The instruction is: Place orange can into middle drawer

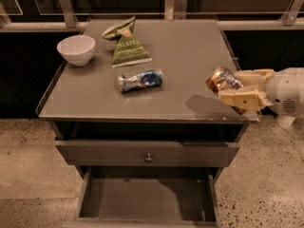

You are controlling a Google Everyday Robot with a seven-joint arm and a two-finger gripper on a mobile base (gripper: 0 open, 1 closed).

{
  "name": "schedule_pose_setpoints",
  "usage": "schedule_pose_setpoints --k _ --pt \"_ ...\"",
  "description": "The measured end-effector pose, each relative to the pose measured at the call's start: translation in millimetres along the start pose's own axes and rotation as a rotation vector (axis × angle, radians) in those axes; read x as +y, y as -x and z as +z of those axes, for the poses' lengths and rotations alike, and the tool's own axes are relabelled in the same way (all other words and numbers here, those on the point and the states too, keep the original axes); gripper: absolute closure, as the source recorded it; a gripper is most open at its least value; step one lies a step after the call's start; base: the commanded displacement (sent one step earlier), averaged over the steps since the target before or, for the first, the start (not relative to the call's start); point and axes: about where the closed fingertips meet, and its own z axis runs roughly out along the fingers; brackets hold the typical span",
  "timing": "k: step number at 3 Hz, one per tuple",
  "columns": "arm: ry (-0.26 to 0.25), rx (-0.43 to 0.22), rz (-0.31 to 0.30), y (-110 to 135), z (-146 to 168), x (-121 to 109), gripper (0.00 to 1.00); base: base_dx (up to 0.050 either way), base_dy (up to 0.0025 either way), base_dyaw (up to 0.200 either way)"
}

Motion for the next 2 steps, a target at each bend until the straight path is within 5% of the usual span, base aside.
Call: schedule_pose_setpoints --k 2 --pt "0.043 0.029 0.068 -23 -11 59 1.0 0.0 0.0 0.0"
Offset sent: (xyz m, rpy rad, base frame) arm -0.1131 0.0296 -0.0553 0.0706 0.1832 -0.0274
